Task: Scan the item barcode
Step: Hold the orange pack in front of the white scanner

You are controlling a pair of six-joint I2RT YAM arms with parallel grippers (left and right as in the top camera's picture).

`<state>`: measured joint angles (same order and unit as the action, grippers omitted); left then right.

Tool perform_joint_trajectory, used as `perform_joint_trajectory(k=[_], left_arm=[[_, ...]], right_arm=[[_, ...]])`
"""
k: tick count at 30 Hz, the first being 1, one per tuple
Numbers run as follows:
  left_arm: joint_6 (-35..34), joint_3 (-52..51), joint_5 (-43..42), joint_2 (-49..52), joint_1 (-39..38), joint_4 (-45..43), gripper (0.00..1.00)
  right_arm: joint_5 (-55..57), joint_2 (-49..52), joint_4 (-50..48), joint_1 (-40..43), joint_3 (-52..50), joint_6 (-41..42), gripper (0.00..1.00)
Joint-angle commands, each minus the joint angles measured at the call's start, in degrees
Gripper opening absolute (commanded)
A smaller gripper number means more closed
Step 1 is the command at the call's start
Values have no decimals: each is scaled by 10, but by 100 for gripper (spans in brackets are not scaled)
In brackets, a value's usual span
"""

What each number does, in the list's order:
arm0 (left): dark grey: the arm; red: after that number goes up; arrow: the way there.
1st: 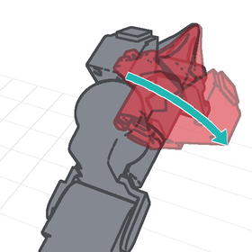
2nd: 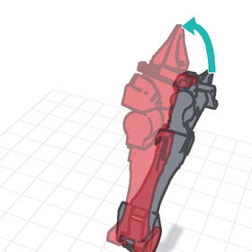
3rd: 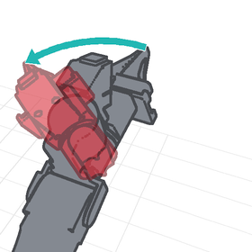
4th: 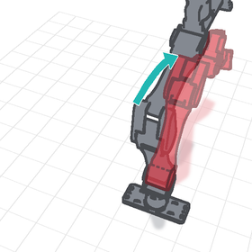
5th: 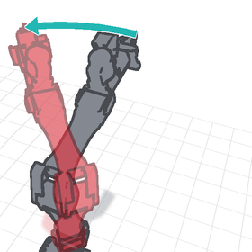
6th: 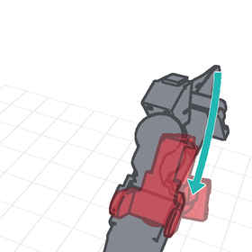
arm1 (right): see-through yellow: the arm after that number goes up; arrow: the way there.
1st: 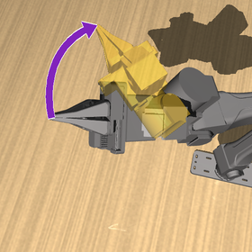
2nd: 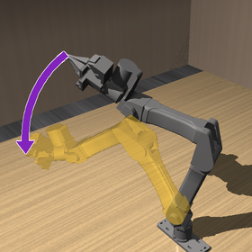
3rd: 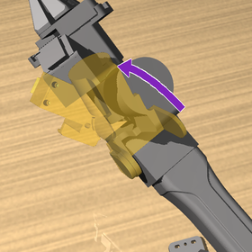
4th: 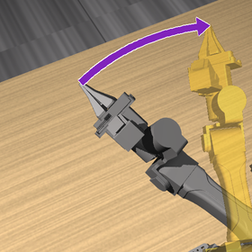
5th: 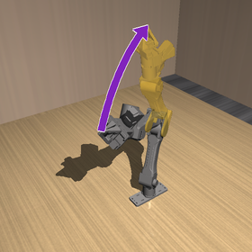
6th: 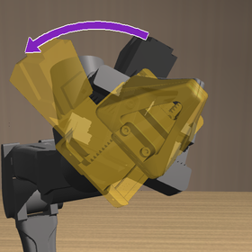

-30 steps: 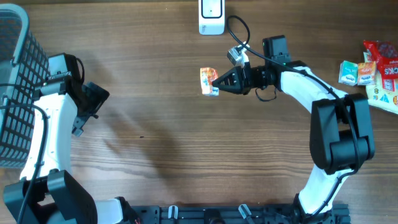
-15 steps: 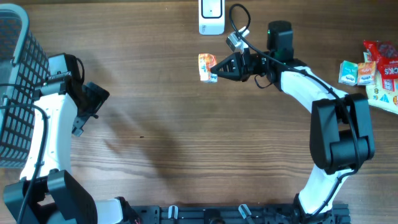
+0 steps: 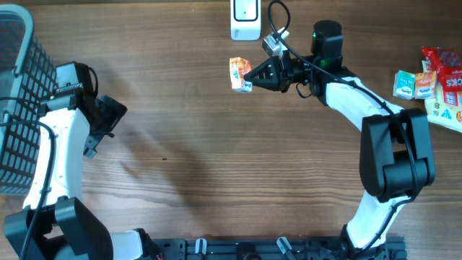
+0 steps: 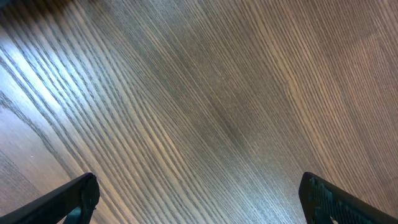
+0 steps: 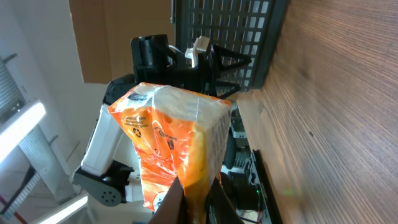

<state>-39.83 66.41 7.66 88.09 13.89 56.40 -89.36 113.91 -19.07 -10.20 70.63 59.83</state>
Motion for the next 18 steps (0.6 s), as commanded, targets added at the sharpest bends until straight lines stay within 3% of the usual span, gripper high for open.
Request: perform_joint_trajectory(k=[1,18], left_arm=[[-11,10,8,-1,3,0,100],[-11,10,8,-1,3,0,100]], right_arm=[[-36,1,-4,12,7,4,4],[-36,1,-4,24,7,3,4]])
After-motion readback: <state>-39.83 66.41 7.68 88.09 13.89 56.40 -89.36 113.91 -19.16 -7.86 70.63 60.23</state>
